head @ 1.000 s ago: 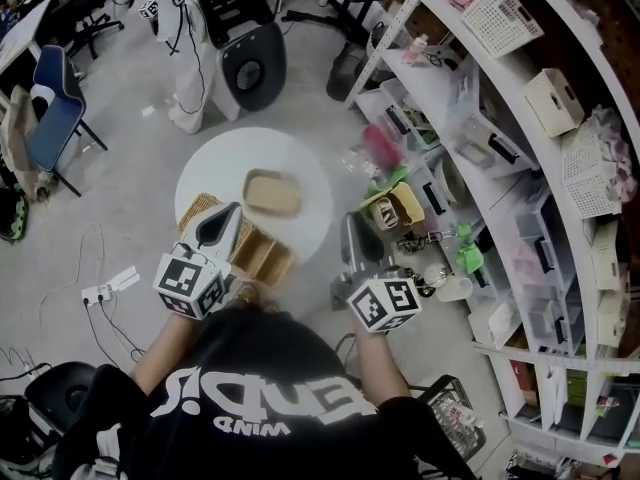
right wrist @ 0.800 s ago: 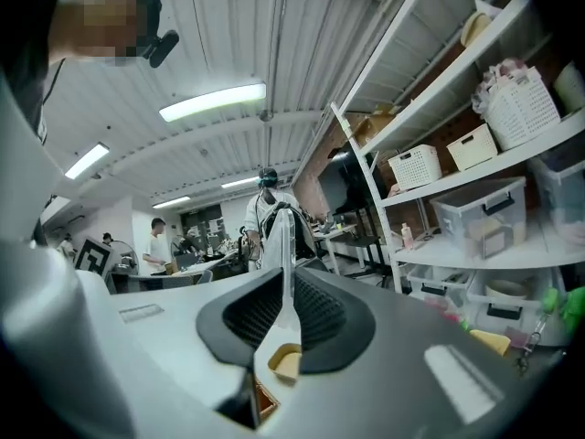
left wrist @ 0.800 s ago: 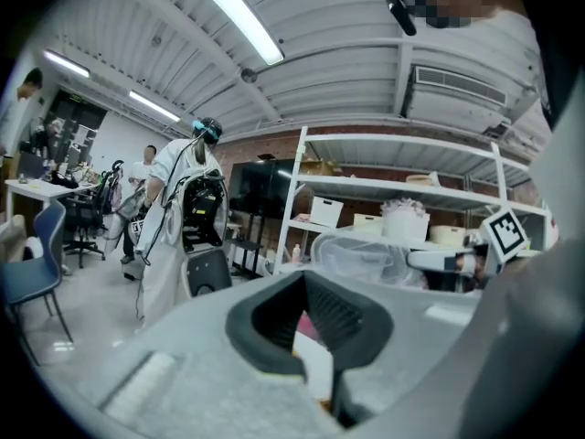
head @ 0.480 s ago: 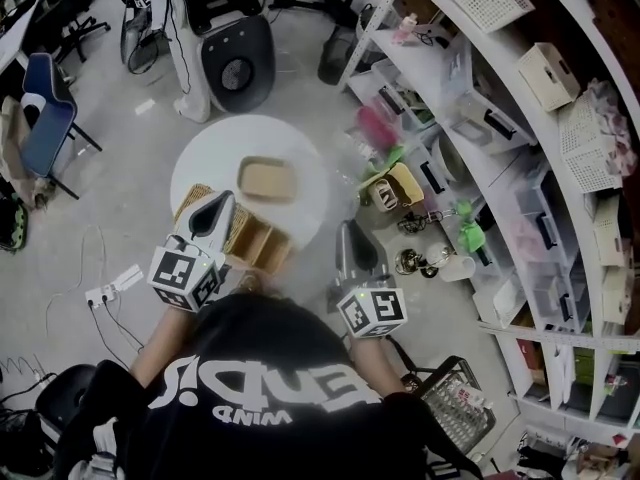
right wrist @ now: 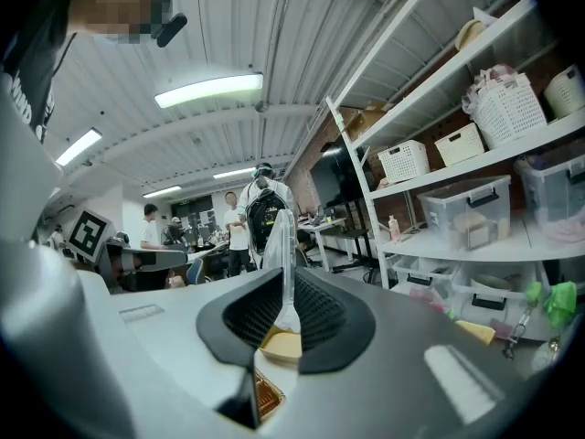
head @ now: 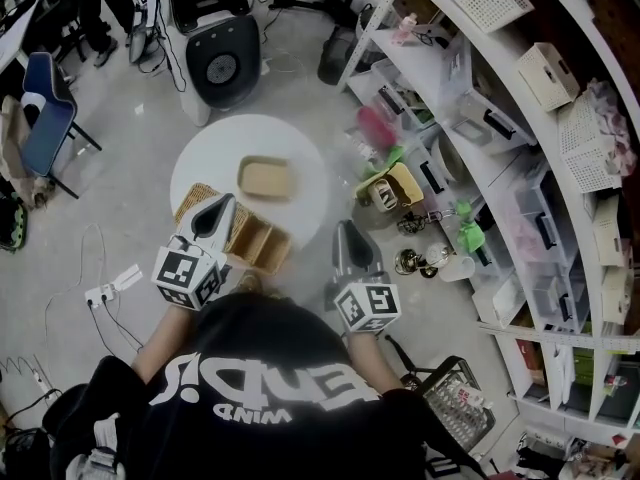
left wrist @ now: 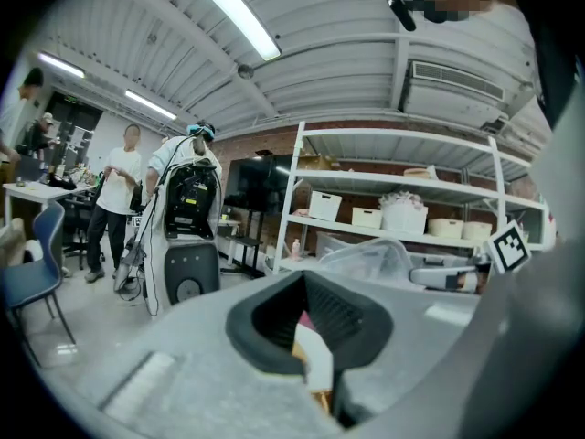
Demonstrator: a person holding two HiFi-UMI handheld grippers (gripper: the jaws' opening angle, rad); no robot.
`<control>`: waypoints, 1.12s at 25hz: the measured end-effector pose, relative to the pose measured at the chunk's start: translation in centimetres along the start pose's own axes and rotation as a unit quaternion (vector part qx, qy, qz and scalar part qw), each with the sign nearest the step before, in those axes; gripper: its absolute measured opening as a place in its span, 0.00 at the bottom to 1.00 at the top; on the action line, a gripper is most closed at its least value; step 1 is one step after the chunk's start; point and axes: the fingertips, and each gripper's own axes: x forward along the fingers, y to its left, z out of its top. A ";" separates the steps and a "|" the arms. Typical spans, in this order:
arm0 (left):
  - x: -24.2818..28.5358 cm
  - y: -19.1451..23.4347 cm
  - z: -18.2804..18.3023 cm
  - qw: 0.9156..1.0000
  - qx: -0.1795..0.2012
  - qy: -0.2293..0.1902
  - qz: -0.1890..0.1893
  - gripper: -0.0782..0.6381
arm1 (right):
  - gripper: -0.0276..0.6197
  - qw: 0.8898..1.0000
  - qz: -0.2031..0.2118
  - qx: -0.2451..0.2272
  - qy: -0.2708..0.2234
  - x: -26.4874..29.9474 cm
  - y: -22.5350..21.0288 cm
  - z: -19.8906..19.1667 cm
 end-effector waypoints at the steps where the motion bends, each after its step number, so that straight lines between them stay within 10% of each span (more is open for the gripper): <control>1: -0.1 0.0 0.0 1.000 0.001 0.000 0.001 0.11 | 0.10 1.000 0.000 0.000 0.000 0.0 0.0 0.0; 28: 0.1 0.3 0.3 1.000 0.005 -0.002 0.013 0.11 | 0.10 1.000 0.008 0.006 0.010 1.0 -0.1 -0.3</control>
